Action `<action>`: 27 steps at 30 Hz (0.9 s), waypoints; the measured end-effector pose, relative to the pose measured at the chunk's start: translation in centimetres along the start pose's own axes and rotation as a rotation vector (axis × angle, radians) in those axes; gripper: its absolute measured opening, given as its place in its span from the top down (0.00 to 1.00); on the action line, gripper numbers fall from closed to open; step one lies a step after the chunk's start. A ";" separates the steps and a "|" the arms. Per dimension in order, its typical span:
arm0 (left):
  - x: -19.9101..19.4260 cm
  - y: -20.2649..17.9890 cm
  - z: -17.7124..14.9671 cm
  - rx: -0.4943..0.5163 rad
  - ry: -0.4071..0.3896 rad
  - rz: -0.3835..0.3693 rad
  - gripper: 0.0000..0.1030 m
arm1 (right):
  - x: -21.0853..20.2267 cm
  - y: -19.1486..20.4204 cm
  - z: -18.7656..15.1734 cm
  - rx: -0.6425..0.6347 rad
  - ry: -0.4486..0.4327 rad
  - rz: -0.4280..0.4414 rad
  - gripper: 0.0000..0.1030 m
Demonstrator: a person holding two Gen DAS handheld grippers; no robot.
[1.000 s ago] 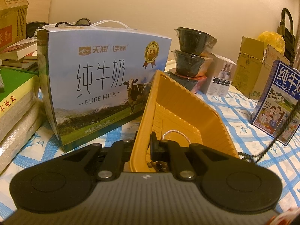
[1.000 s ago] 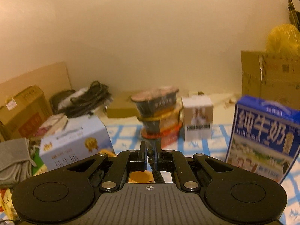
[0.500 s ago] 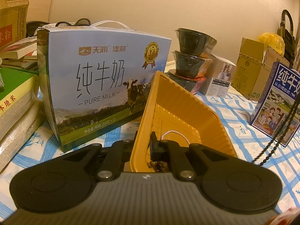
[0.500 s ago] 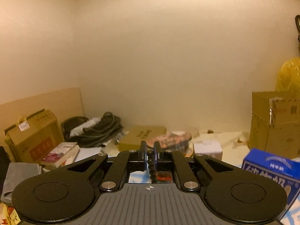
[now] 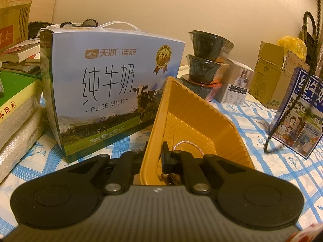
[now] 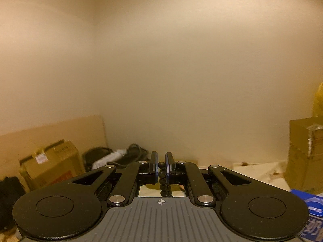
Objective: Organize jewelry
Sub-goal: 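Lift the dark bead strand high with the right gripper, then lower the strand into the orange tray and open the right gripper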
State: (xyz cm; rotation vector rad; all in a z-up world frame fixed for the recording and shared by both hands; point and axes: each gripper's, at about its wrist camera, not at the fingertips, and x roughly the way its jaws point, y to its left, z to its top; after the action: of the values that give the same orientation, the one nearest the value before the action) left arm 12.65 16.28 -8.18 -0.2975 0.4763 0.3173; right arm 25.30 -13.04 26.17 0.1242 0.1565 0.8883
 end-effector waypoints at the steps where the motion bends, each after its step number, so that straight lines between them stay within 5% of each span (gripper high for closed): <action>1: 0.0 0.0 0.0 0.002 0.000 -0.001 0.93 | 0.3 0.2 0.0 0.008 -0.003 0.012 0.93; 13: 0.1 0.1 0.0 0.000 0.005 -0.003 0.93 | 4.6 2.8 -1.1 0.086 0.012 0.141 0.93; 27: 0.0 0.4 0.0 -0.014 0.005 -0.015 0.93 | 10.2 3.5 -12.7 0.168 0.363 0.174 0.93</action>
State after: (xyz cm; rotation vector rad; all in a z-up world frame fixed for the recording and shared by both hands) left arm 12.47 16.64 -8.30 -0.3157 0.4763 0.3060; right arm 26.57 -2.34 13.50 0.1338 0.5665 1.0664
